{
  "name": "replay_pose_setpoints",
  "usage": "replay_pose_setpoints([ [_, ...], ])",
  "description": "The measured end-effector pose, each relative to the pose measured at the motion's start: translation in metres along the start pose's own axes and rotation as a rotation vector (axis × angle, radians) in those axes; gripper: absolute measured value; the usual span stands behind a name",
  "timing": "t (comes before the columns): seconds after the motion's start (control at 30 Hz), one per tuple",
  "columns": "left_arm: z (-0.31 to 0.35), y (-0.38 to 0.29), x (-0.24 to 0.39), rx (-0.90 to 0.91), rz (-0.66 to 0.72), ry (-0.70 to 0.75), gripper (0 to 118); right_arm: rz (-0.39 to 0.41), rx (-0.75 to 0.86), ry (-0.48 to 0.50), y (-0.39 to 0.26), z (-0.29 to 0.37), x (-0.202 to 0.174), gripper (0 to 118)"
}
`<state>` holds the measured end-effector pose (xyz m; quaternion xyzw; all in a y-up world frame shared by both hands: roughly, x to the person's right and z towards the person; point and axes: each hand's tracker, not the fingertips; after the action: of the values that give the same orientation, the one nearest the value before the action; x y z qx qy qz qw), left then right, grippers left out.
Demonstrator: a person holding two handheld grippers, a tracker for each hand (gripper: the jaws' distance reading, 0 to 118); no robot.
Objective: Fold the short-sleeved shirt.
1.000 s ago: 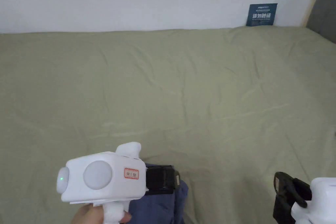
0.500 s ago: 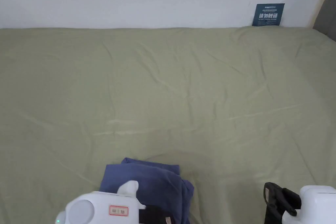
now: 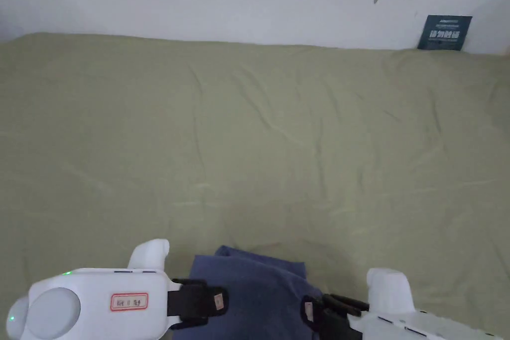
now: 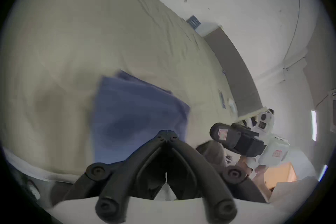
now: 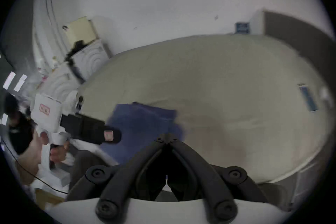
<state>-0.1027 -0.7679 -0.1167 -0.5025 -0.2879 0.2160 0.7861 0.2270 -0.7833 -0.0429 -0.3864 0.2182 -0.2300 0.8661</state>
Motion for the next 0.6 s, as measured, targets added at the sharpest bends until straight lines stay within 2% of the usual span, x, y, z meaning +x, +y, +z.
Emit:
replay_pose_setpoints([
  [0.07,0.011,0.01,-0.017,0.019,0.013,0.05,0,-0.097,-0.068,0.155,0.005,-0.031,0.015,0],
  [0.1,0.01,0.016,-0.026,0.012,0.028,0.058,0,-0.127,-0.076,0.161,0.004,-0.042,0.022,0],
  [0.17,0.01,0.024,-0.042,-0.011,0.04,0.064,0,-0.239,-0.149,0.25,0.002,-0.068,0.049,0],
  [0.3,-0.001,0.036,-0.066,-0.068,0.041,0.08,0,-0.423,-0.252,0.296,-0.013,-0.1,0.103,0],
  [0.37,-0.011,0.042,-0.077,-0.128,0.066,0.027,2,-0.572,-0.25,0.471,-0.022,-0.109,0.131,0],
  [0.4,-0.015,0.043,-0.081,-0.144,0.062,-0.001,23,-0.616,-0.243,0.499,-0.022,-0.108,0.136,0],
  [0.43,-0.019,0.045,-0.085,-0.153,0.07,-0.047,62,-0.635,-0.231,0.505,-0.022,-0.108,0.14,0],
  [0.47,-0.023,0.047,-0.089,-0.173,0.084,-0.087,101,-0.608,-0.231,0.49,-0.022,-0.108,0.14,0],
  [0.5,-0.03,0.048,-0.094,-0.197,0.108,-0.146,118,-0.593,-0.241,0.494,-0.023,-0.107,0.137,0],
  [0.57,-0.047,0.049,-0.103,-0.225,0.145,-0.259,118,-0.588,-0.243,0.499,-0.023,-0.107,0.138,0],
  [0.6,-0.057,0.048,-0.104,-0.271,0.162,-0.271,118,-0.597,-0.247,0.51,-0.023,-0.107,0.141,0],
])
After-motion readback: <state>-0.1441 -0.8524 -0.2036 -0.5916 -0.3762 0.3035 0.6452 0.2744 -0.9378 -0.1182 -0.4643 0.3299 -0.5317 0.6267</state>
